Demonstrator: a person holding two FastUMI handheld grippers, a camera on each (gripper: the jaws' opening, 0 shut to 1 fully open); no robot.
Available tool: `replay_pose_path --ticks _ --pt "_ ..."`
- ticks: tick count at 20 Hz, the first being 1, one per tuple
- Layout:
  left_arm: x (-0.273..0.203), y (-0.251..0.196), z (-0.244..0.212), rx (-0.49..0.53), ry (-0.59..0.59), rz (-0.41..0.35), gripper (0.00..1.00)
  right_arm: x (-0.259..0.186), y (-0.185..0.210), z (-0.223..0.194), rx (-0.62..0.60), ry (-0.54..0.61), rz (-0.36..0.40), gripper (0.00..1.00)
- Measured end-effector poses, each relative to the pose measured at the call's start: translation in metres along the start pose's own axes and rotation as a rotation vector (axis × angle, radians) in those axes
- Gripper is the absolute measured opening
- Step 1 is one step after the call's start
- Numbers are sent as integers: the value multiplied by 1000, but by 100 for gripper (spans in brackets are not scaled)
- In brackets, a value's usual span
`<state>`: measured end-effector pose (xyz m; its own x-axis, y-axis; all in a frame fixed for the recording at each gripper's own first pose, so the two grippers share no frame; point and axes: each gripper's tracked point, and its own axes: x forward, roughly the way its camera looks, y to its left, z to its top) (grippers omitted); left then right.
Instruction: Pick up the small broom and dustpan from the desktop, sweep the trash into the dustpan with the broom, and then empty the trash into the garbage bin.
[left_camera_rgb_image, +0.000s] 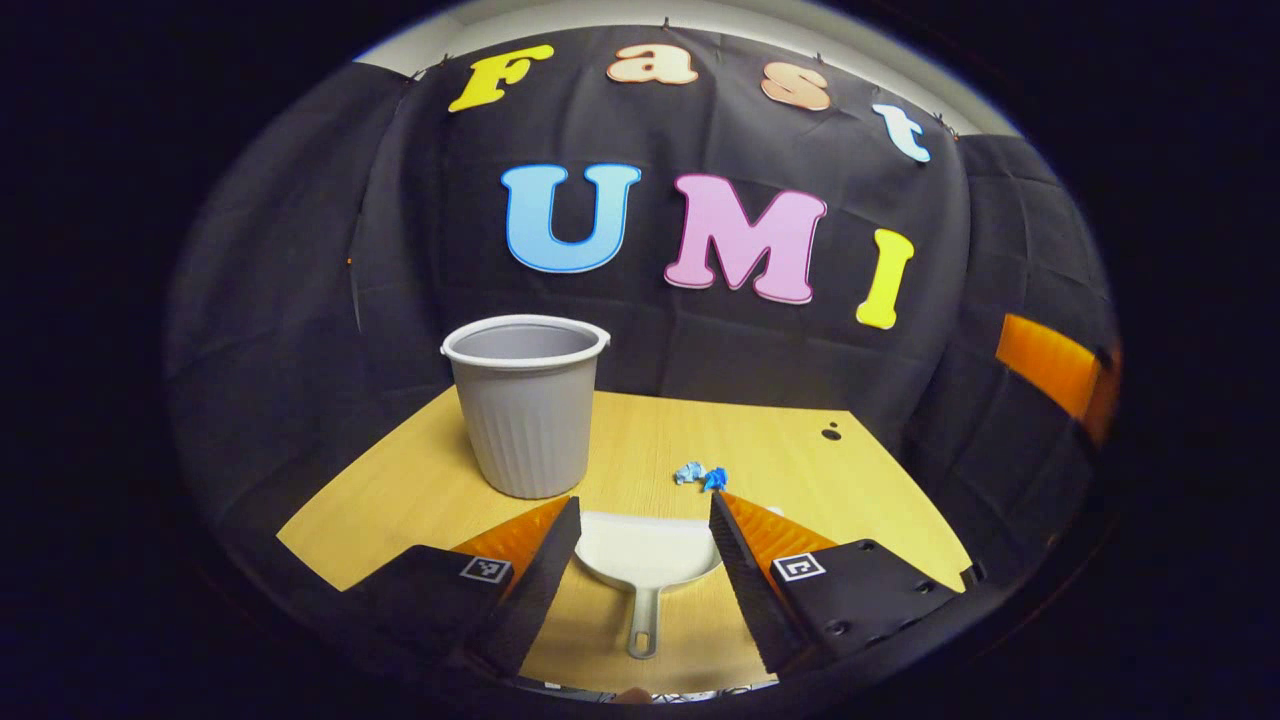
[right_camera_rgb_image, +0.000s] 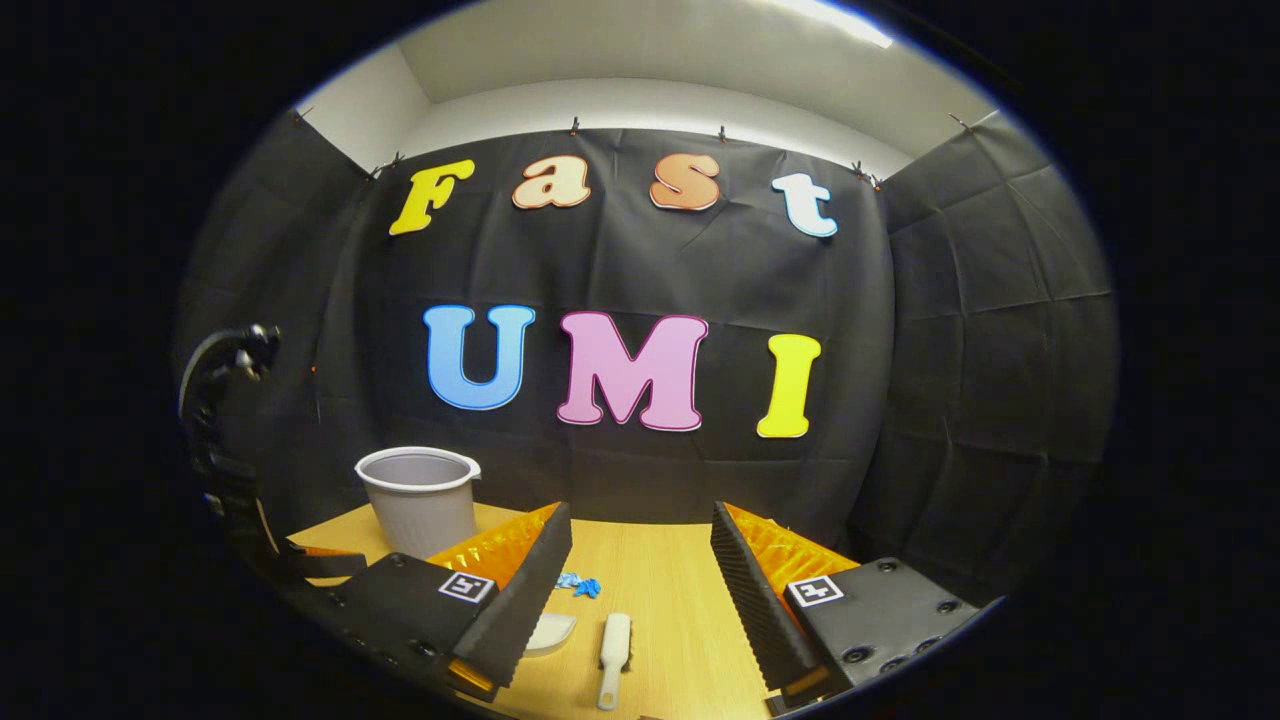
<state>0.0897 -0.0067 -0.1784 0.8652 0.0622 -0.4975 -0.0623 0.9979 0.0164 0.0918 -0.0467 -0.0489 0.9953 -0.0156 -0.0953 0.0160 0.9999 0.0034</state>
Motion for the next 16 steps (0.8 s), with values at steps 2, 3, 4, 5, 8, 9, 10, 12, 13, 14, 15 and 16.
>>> replay_pose_path --ticks 2,3,4,5,8,9,10,12,13,14,15,16 --pt "15 -5 -31 19 129 -4 78 8 -4 -5 -1 10 0 91" --pt "24 -7 -42 18 186 -7 79 12 -7 -6 1 11 -1 90" --pt "33 -8 -55 13 236 -9 80 15 -10 -7 2 13 -3 90" --pt "35 -6 -65 6 275 -1 80 18 -11 -10 -2 21 -4 90" --pt "58 2 -100 17 398 33 80 22 -15 -20 -12 49 -5 90" --pt "65 2 -110 17 447 34 80 22 -13 -23 -7 57 3 90" --pt "72 3 -118 19 501 36 80 23 -11 -28 -4 67 14 90" --pt "79 6 -138 15 620 62 80 24 -9 -39 -4 94 38 90" --pt "84 3 -143 4 661 51 80 23 -7 -46 -2 114 58 90" --pt "86 -1 -147 2 696 40 80 22 -7 -53 2 133 71 90" --pt "91 -4 -149 7 713 24 80 22 -8 -58 8 149 76 91" --pt "96 -8 -151 14 730 10 80 22 -11 -61 18 160 75 91"
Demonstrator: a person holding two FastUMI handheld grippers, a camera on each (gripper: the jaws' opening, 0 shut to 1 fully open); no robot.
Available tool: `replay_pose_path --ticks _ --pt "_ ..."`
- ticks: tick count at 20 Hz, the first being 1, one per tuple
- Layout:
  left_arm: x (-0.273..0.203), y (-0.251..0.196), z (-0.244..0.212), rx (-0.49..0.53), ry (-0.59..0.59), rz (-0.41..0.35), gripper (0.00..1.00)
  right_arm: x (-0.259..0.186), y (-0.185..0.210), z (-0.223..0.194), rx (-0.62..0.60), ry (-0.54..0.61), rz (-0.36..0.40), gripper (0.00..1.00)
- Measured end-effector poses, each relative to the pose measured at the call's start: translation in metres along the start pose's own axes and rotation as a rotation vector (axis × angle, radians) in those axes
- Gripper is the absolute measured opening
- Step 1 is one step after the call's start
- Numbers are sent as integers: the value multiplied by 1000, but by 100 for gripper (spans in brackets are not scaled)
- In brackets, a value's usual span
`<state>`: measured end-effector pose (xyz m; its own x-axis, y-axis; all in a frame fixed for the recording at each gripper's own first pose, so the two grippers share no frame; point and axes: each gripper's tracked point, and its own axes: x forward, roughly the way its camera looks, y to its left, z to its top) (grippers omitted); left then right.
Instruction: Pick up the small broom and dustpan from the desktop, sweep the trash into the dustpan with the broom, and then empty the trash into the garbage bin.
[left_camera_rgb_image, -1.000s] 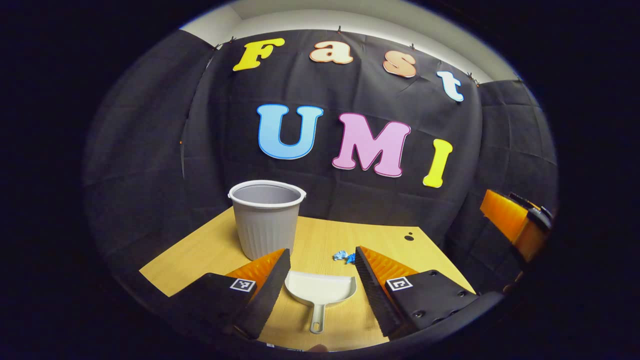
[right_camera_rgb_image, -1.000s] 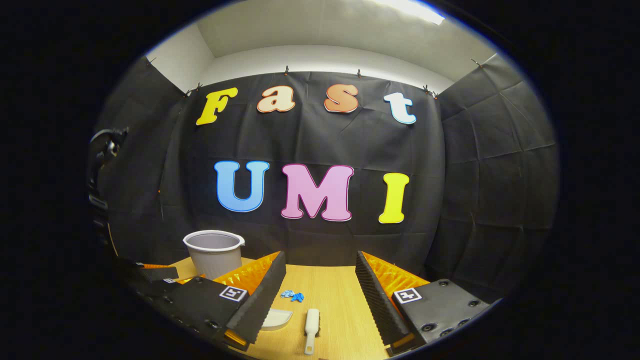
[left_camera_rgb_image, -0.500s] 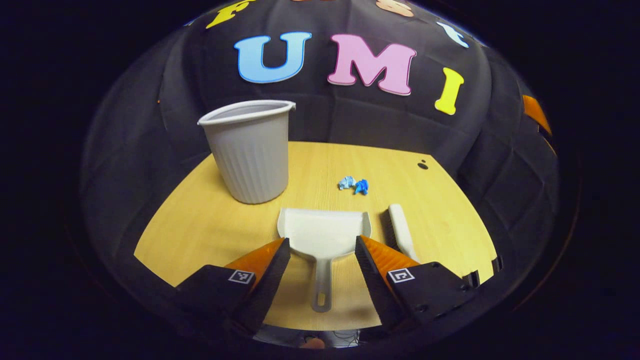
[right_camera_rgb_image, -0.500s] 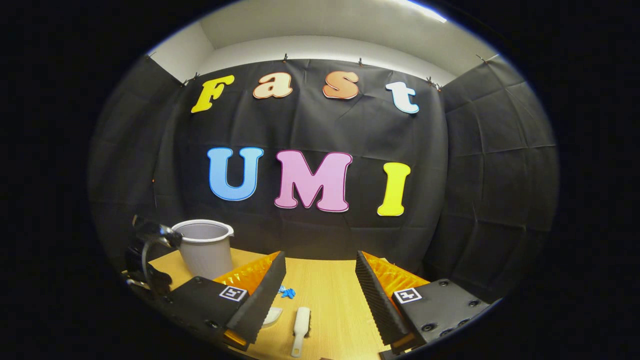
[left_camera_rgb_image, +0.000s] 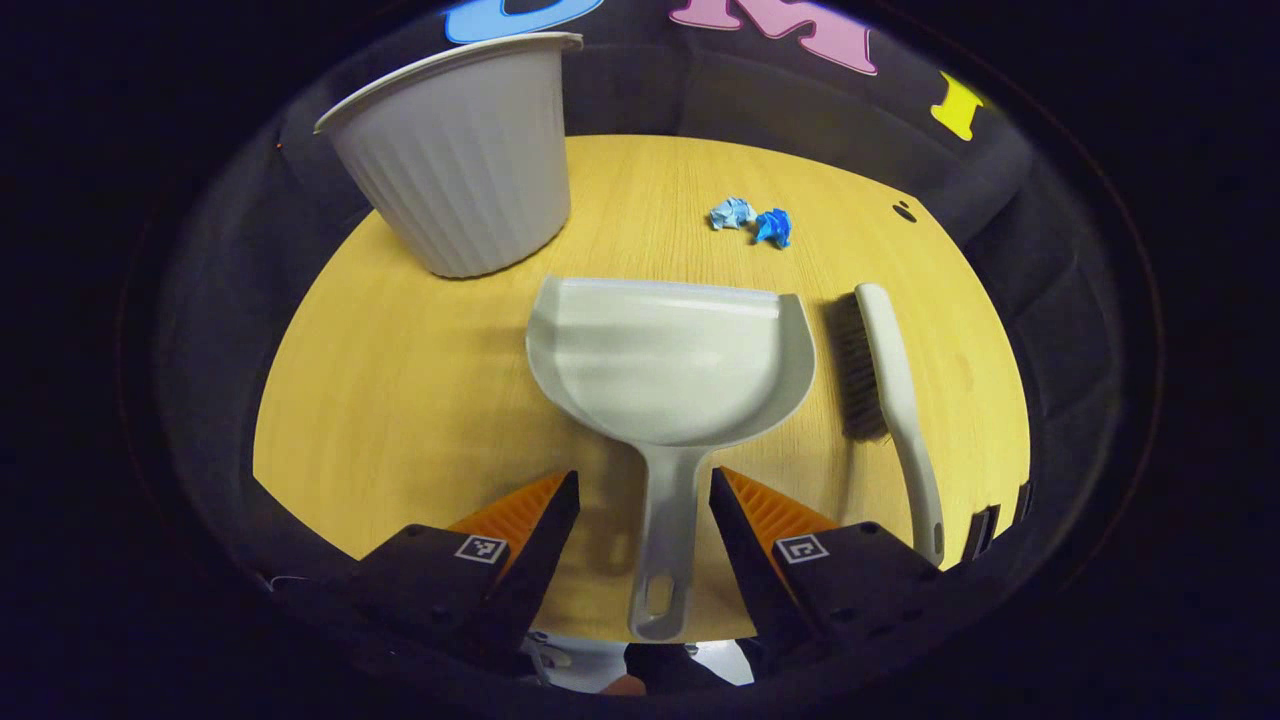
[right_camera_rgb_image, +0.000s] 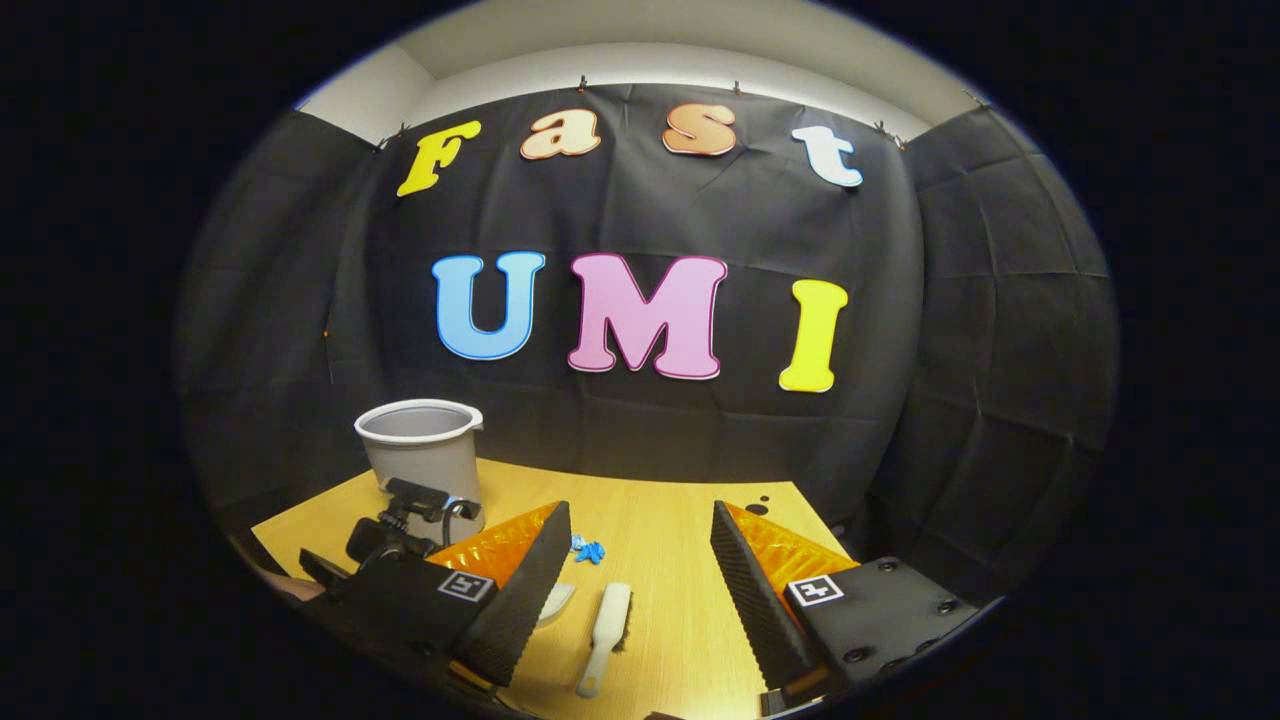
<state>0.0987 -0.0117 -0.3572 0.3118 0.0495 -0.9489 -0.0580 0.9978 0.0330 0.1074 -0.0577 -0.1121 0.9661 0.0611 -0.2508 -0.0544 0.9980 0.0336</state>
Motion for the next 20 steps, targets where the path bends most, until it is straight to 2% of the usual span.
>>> replay_pose_path --ticks 3,6,10,12,14,15,16,17,20 --pt "16 -10 -1 -15 93 -23 80 3 -12 -13 24 37 -10 91" --pt "26 0 5 7 140 44 80 6 -26 -13 53 42 -31 91" --pt "36 1 2 26 248 58 77 11 -41 -20 107 63 -53 90" --pt "40 8 5 52 266 91 63 10 -43 -25 130 75 -54 90" --pt "42 3 4 65 301 80 63 9 -41 -24 155 73 -48 90" --pt "44 1 6 68 307 71 52 8 -38 -27 167 81 -41 90" --pt "45 -2 8 72 311 66 48 8 -34 -28 179 90 -31 89" --pt "46 -1 8 76 317 65 39 9 -30 -31 186 103 -20 89" --pt "45 0 8 90 316 63 33 8 -16 -43 198 163 4 89"
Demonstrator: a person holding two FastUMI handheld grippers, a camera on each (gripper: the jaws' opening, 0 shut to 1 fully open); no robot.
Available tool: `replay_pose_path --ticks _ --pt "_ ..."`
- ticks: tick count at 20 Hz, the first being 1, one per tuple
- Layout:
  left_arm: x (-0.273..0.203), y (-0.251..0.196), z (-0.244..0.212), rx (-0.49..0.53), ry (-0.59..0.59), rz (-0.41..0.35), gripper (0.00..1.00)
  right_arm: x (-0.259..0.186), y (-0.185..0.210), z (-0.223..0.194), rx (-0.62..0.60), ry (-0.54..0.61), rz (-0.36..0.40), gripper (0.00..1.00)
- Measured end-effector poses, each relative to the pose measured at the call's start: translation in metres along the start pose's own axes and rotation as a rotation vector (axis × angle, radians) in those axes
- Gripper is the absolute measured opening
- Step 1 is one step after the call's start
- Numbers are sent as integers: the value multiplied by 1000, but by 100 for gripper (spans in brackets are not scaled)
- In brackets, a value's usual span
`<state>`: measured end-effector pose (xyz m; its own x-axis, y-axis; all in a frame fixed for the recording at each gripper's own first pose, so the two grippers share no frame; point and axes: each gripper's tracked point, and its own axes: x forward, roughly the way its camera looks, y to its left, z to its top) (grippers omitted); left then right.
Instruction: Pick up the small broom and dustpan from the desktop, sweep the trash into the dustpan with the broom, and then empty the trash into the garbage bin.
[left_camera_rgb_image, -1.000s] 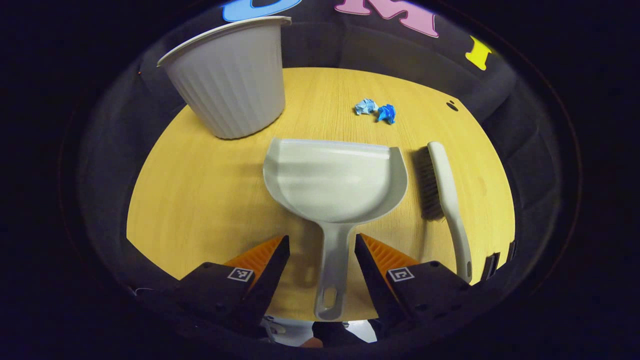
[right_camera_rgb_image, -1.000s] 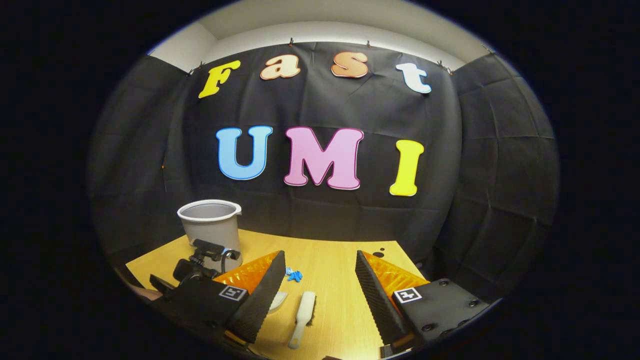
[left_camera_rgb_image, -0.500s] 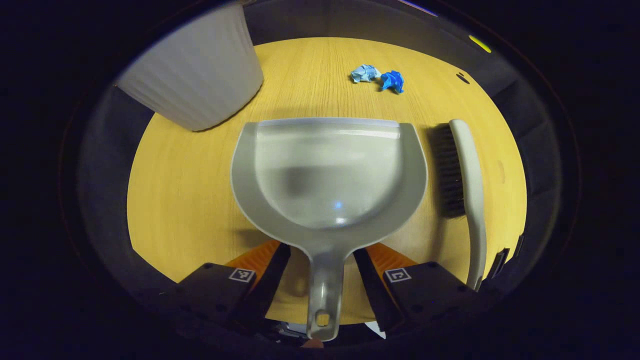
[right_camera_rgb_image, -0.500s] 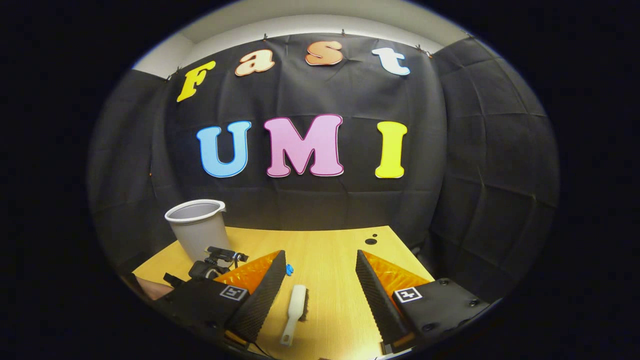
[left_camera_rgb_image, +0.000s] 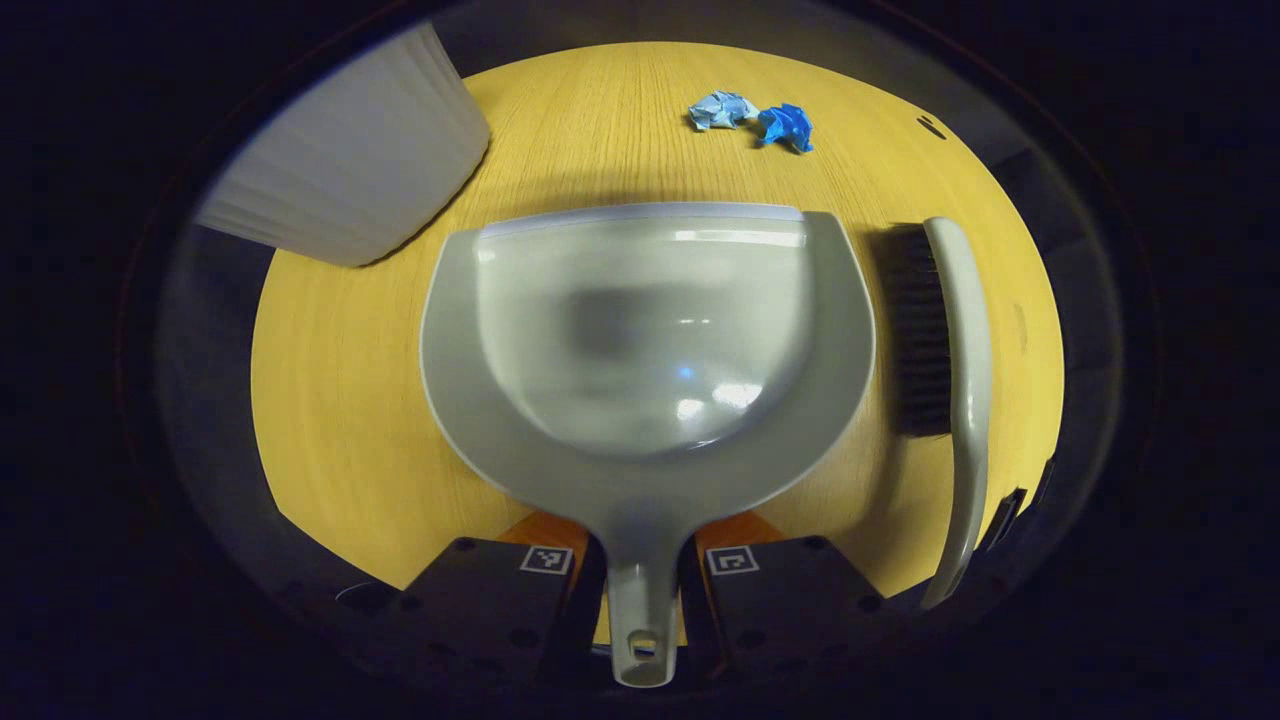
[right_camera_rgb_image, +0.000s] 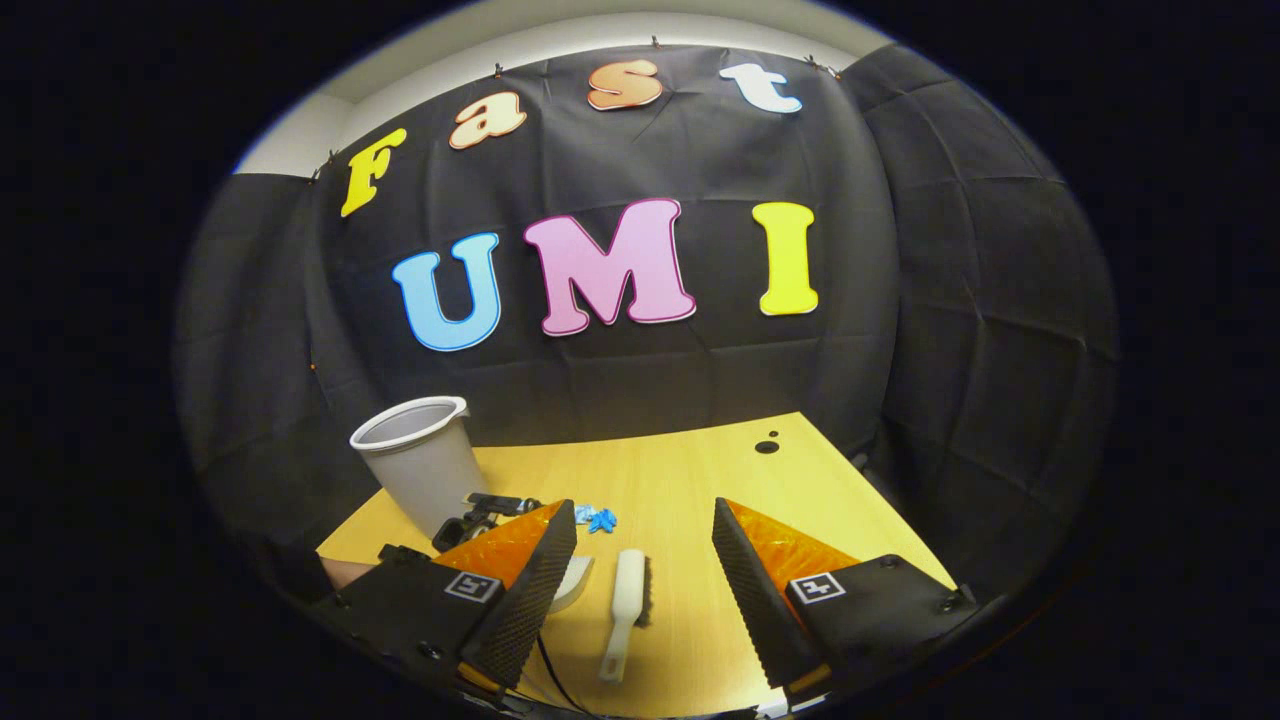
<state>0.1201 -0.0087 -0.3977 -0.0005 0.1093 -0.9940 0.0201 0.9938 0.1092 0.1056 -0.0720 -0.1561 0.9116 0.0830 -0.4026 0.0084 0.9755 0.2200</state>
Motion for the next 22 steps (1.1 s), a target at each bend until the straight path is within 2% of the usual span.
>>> replay_pose_path --ticks 2,7,8,10,12,13,16,18,22 --pt "-1 1 0 2 -21 -25 29 3 8 -18 6 69 4 89" --pt "1 9 -4 20 -77 -57 30 31 27 -82 -51 285 -22 89" --pt "2 10 -5 6 -90 -65 29 38 26 -98 -57 334 -35 85" --pt "1 14 -12 6 -106 -85 30 48 29 -123 3 425 -55 89" --pt "3 21 -21 26 -110 -81 29 63 25 -153 68 521 -99 87" --pt "4 23 -23 29 -116 -78 29 66 17 -172 79 594 -130 89" --pt "4 23 -25 23 -140 -74 29 65 8 -225 124 820 -205 87" --pt "4 23 -25 17 -144 -67 29 61 2 -249 80 931 -232 87" --pt "4 24 -25 18 -150 -75 29 77 -4 -265 -46 976 -222 87"
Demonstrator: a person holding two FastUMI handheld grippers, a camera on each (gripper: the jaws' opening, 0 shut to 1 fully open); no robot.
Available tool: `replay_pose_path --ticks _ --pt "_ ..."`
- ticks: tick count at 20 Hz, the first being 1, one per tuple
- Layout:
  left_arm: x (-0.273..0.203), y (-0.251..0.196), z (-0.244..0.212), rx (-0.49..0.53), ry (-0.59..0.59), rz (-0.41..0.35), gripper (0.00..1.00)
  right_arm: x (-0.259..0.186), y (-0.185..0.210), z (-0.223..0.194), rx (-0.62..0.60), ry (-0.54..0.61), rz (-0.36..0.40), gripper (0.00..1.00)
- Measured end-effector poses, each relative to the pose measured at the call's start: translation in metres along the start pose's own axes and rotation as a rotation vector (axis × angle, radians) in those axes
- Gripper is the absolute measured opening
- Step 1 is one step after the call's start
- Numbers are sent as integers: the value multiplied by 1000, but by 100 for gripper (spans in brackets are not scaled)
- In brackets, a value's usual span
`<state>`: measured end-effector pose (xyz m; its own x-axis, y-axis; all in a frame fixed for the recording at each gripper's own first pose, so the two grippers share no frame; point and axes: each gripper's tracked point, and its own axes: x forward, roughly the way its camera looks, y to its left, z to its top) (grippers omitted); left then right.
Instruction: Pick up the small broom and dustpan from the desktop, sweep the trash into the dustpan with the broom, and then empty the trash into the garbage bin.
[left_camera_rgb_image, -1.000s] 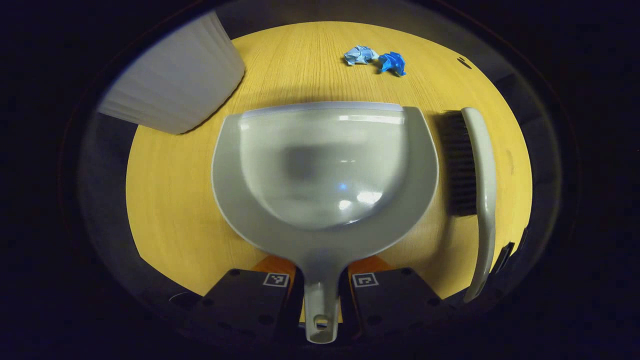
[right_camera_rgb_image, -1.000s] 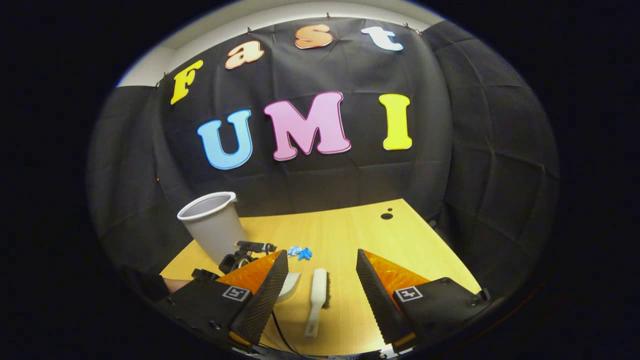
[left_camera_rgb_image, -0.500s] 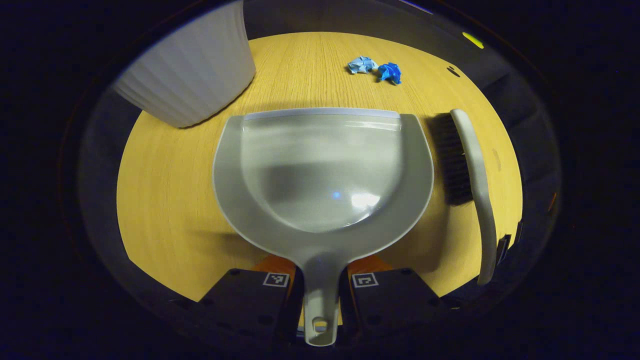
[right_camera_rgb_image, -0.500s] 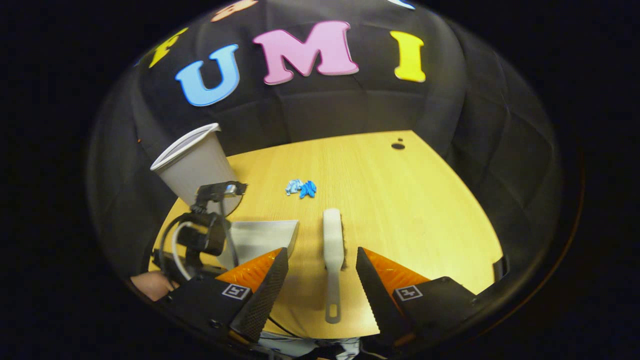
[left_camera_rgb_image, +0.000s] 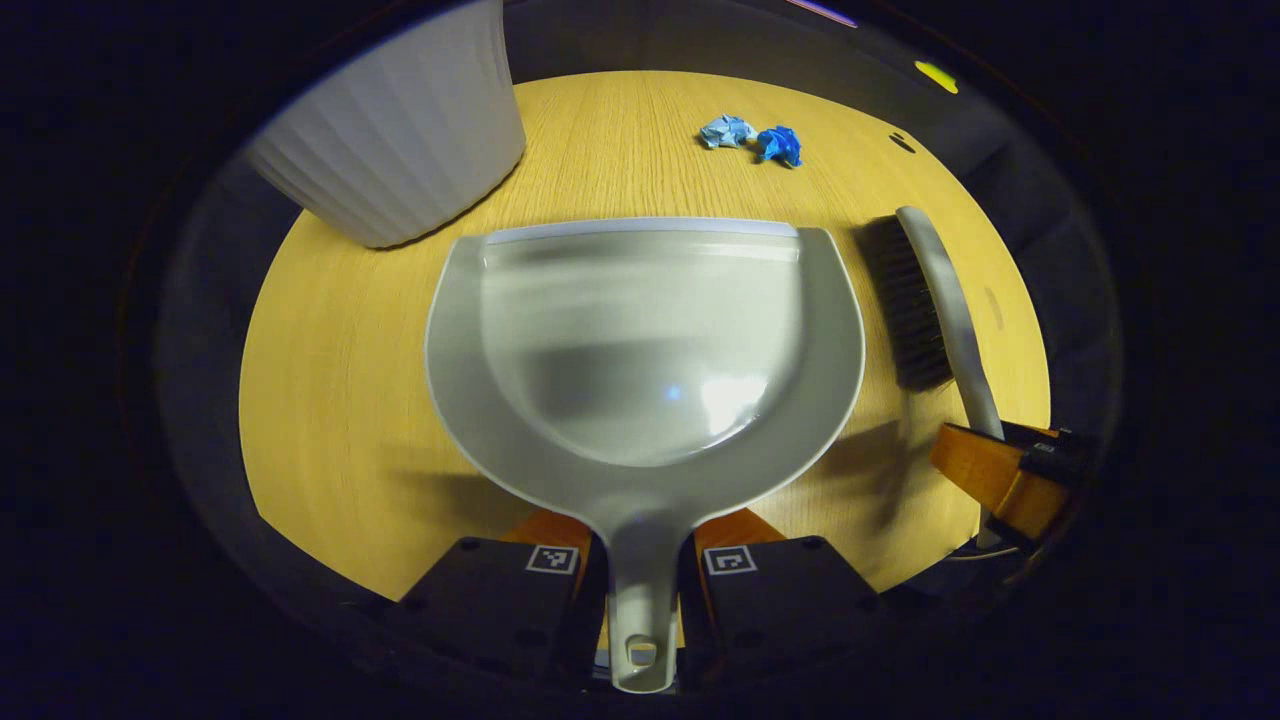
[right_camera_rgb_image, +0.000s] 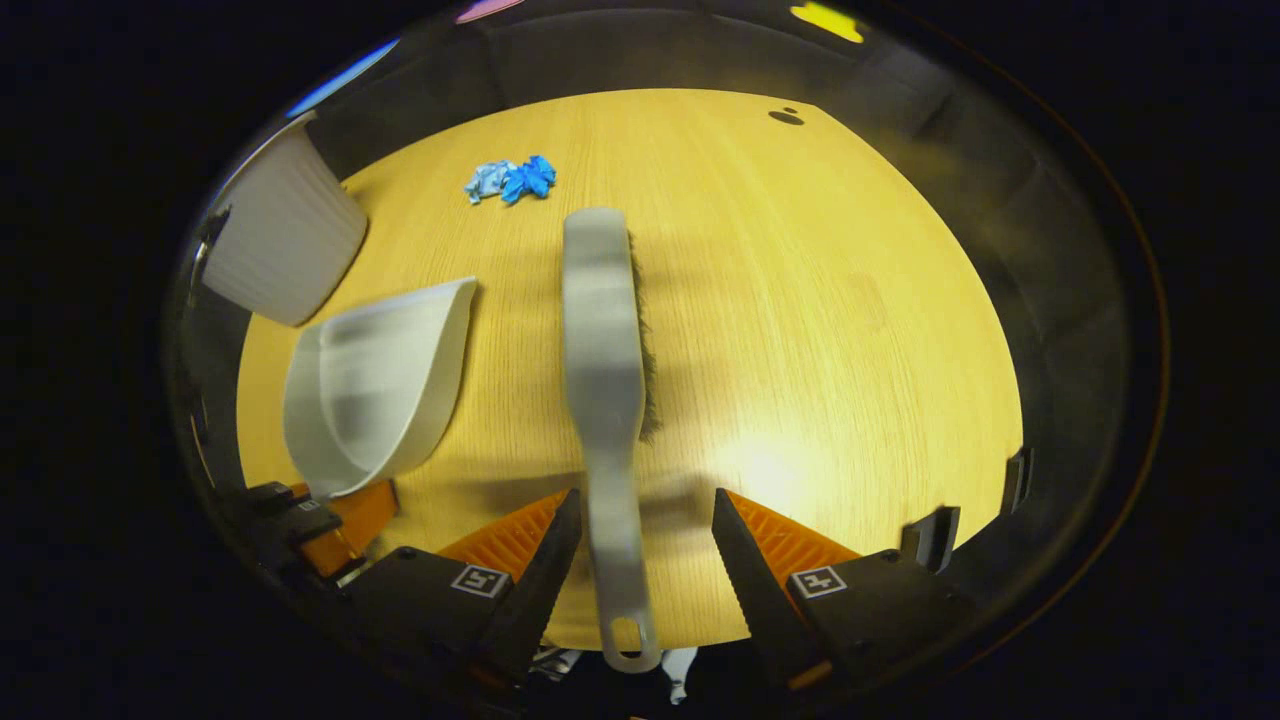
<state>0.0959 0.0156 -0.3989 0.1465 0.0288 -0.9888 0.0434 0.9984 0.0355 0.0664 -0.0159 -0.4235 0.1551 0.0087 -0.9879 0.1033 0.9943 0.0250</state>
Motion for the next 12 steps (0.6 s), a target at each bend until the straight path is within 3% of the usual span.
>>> replay_pose_path --ticks 8,9,10,12 --pt "1 0 0 -2 -1 0 29 29 3 12 -50 76 -26 88" --pt "0 0 0 -3 1 -1 29 30 3 13 -42 83 -22 82" --pt "1 1 0 -2 3 -1 29 33 4 14 -34 93 -13 84" --pt "0 0 0 3 10 -1 29 34 11 14 -20 135 22 70"
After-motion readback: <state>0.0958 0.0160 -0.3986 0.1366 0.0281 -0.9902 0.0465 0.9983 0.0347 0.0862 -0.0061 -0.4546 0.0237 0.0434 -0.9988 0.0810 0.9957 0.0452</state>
